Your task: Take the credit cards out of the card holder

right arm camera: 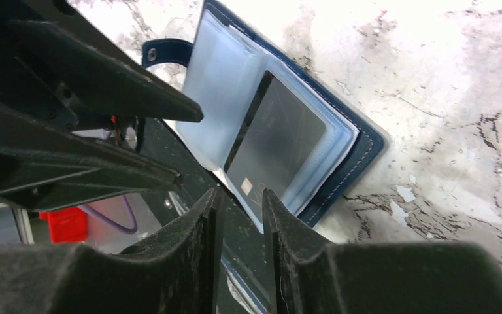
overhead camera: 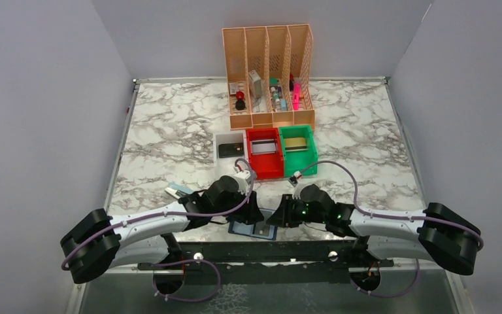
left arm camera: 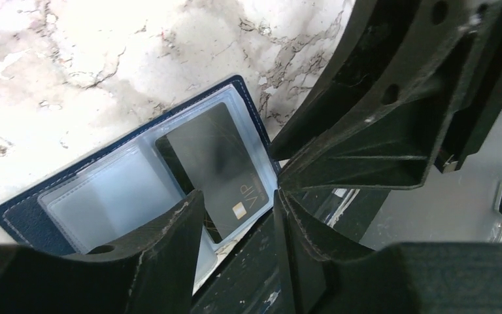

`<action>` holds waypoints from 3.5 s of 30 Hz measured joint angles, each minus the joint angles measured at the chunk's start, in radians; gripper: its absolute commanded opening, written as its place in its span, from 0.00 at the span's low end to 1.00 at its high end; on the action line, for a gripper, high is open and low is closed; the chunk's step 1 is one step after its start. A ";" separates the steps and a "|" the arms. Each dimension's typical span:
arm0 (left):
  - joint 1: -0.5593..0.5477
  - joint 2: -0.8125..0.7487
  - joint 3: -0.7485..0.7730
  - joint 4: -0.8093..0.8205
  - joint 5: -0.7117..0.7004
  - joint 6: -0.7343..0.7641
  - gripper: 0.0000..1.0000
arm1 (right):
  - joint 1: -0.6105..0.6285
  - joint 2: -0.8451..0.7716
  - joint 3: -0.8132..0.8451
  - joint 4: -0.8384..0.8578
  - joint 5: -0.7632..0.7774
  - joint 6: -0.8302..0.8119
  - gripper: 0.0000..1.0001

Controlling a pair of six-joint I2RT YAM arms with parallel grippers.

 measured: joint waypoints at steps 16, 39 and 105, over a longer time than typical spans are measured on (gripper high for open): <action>-0.042 0.145 0.043 -0.006 -0.064 0.003 0.38 | 0.000 0.121 0.006 -0.002 0.032 0.043 0.22; -0.048 0.069 0.018 -0.079 -0.209 -0.021 0.48 | 0.000 0.233 0.037 0.062 0.051 0.156 0.05; -0.033 -0.101 -0.178 0.030 -0.228 -0.111 0.00 | 0.005 0.190 0.177 -0.219 0.210 0.039 0.28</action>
